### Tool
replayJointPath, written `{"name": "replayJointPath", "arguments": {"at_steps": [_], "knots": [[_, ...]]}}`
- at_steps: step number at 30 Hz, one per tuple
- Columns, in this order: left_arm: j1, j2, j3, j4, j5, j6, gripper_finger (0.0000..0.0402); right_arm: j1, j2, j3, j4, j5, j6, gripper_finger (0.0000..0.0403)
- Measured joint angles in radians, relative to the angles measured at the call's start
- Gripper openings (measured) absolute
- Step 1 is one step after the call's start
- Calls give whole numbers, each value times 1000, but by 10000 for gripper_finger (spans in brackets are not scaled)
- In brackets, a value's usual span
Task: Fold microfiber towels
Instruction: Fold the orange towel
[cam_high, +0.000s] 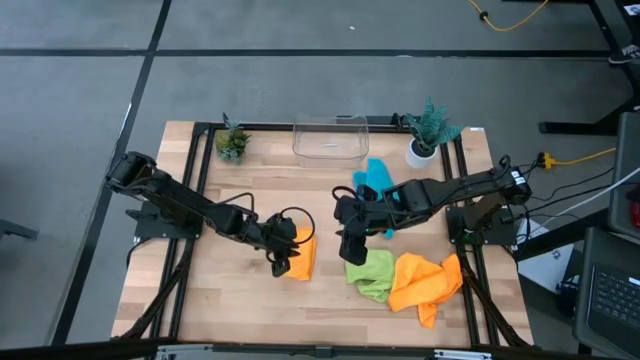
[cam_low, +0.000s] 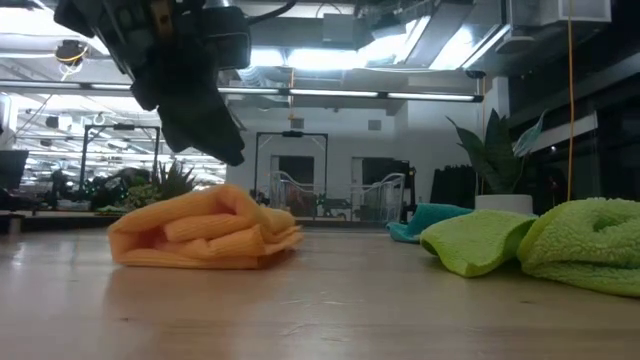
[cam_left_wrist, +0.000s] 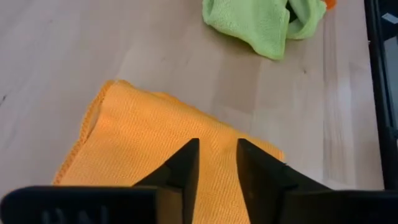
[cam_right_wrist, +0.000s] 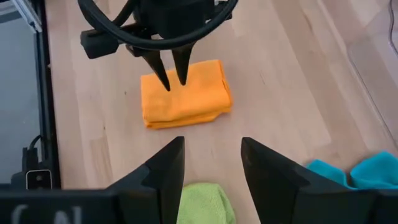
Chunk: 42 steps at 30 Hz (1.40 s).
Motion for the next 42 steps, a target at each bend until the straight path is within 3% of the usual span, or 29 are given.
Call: {"name": "replayJointPath", "arguments": {"at_steps": [5, 10, 18, 22, 25, 30, 34, 42], "knots": [[0, -1, 0, -4, 21, -2, 130, 23, -1, -60, 59, 3, -91, 161], [0, -7, 2, -50, 78, -90, 134, 50, 0, -194, 157, 0, -143, 161], [-5, -7, 2, -171, 189, -167, 133, 75, 0, -417, 524, -95, -385, 161], [-4, -7, 2, -174, 191, -167, 132, 74, 0, -495, 670, -137, -388, 163], [-1, -7, 2, -173, 191, -167, 132, 69, 3, -521, 714, -137, -386, 181], [-1, -7, 2, -168, 198, -167, 131, 65, 31, -527, 758, -138, -394, 246], [-2, -42, 2, -148, 236, -145, 131, 65, 78, -526, 845, -135, -475, 288], [-3, -134, 4, -165, 209, -134, 131, 66, 187, -526, 853, 3, -668, 291]]}}
